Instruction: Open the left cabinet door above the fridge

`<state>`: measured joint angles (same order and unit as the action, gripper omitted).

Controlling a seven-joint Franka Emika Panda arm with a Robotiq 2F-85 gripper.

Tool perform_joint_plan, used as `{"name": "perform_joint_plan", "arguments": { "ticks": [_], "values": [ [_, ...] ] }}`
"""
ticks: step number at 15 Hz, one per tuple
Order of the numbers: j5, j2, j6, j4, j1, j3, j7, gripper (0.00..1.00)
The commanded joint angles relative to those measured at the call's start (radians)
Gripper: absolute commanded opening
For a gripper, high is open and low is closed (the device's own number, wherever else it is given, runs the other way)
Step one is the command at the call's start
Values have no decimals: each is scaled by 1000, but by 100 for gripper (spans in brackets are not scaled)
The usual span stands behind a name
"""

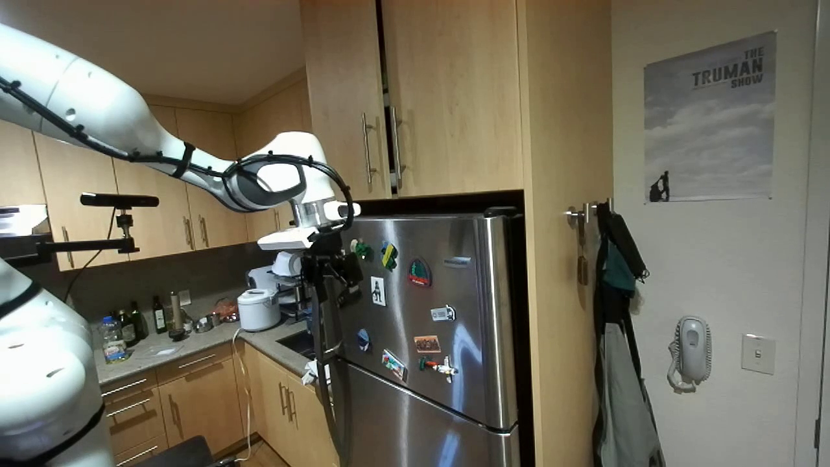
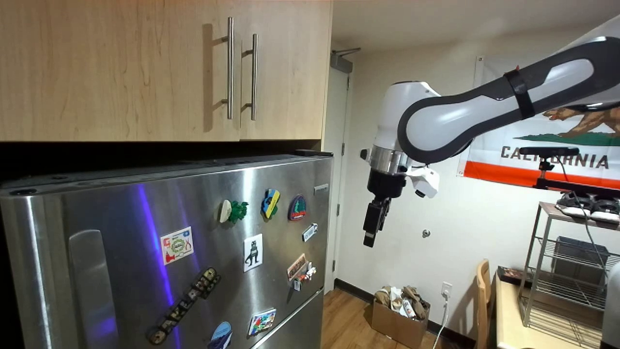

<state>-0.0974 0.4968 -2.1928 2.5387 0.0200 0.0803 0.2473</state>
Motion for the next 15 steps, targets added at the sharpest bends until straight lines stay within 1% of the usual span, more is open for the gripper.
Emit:
{"name": "perform_joint_plan", "arguments": {
  "ticks": [1, 4, 7, 10, 11, 12, 13, 15],
  "values": [
    [44, 9, -69, 23, 29, 19, 75, 100],
    [82, 15, -115, 36, 48, 37, 136, 100],
    [136, 20, -150, 45, 68, 70, 203, 100],
    [181, 20, -156, 42, 81, 98, 258, 100],
    [167, 12, -136, 34, 71, 95, 257, 100],
    [133, -4, -114, 21, 47, 81, 225, 100],
    [151, 1, -123, 21, 59, 83, 226, 100],
    [146, -2, -123, 21, 52, 83, 226, 100]
  ]
}}
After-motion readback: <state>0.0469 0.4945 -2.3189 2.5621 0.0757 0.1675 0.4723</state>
